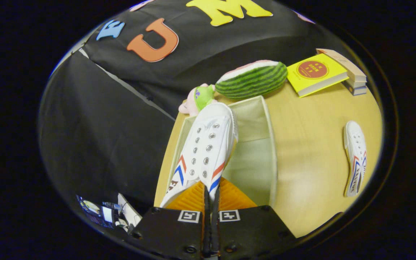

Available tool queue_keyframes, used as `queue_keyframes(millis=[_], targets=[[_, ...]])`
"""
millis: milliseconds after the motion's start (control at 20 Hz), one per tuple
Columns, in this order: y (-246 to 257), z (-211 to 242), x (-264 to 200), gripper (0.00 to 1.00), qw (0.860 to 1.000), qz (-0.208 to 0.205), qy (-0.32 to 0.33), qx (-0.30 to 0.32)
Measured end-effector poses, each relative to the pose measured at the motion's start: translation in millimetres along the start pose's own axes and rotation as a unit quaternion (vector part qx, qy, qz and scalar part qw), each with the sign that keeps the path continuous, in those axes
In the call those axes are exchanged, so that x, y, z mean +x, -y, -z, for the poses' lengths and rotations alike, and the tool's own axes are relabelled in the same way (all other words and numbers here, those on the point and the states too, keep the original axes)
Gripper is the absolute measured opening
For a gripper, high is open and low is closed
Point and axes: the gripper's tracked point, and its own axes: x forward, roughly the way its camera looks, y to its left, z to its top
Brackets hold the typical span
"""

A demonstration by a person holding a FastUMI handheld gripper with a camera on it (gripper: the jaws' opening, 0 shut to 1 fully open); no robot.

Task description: Open the storage box then place both shoes into the box .Put the left shoe in first, then the right shoe, with the right side of both shoes facing outward in a uniform manner.

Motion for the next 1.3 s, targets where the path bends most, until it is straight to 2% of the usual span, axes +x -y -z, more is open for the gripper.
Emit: queue_keyframes(millis=[200,450,550,600,650,750,950,1000,1100,1300], targets=[[-7.1,19.6,31.1,0.06,1.000,0.005,-0.020,-0.002],[-2.2,28.8,48.7,0.07,0.999,0.027,-0.025,0.002],[-12.3,29.9,49.8,0.24,0.999,0.003,-0.033,-0.015],[-14.2,24.5,49.8,0.35,0.999,0.007,-0.028,-0.038],[-4.5,21.4,44.0,0.37,0.997,0.032,-0.019,-0.067],[13.3,7.2,32.8,0.72,0.990,0.088,0.006,-0.113],[19.5,-2.5,3.0,0.73,0.973,0.129,0.035,-0.186],[21.2,-3.9,-7.0,0.80,0.968,0.139,0.039,-0.205],[31.9,-10.3,-23.8,0.80,0.958,0.166,0.056,-0.229],[61.7,-36.5,-65.8,0.84,0.929,0.234,0.108,-0.266]])
